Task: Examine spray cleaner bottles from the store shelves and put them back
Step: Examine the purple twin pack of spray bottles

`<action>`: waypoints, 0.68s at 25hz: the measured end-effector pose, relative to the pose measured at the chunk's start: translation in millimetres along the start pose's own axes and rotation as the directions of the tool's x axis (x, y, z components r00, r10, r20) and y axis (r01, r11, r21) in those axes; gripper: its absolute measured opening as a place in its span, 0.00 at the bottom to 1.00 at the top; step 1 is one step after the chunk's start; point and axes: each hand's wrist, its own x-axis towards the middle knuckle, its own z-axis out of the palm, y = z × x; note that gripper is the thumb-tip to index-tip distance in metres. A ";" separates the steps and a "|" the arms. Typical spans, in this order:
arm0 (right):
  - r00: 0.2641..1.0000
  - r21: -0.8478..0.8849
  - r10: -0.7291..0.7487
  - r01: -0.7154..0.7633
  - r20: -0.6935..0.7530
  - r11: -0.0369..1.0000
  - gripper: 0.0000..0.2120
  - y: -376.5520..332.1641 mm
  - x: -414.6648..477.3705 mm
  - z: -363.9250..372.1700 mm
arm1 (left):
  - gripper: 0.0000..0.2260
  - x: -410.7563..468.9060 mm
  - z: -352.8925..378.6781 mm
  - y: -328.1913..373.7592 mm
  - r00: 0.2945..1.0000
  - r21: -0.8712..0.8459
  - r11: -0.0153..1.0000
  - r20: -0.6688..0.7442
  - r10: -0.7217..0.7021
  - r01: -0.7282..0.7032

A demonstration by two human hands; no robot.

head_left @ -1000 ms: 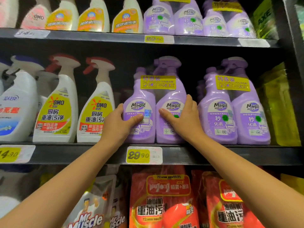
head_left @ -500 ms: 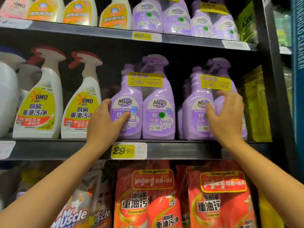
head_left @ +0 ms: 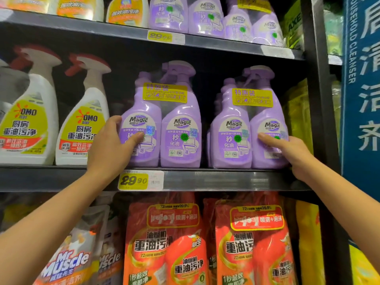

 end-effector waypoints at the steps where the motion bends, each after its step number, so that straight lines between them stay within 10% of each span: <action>1: 1.000 0.003 -0.015 0.015 0.023 1.000 0.29 -1.7 -1.3 -2.6 | 0.27 -0.6 -0.3 0.2 1.000 -0.003 1.000 0.004 -0.005 0.005; 10: 0.992 0.010 -0.124 0.124 0.016 0.992 0.30 -17.3 -17.4 -6.0 | 0.17 -8.0 -4.5 11.2 0.975 0.136 0.974 -0.107 0.195 -0.180; 13: 0.997 0.066 -0.072 0.074 -0.026 0.995 0.25 -26.1 -25.6 -1.6 | 0.13 -23.4 -4.5 32.6 0.932 -0.064 0.933 -0.111 0.346 -0.354; 17: 0.999 0.184 0.051 -0.052 0.014 0.982 0.19 -47.1 -45.1 -6.7 | 0.14 -51.3 27.1 94.8 0.949 -0.484 0.873 0.295 0.107 0.052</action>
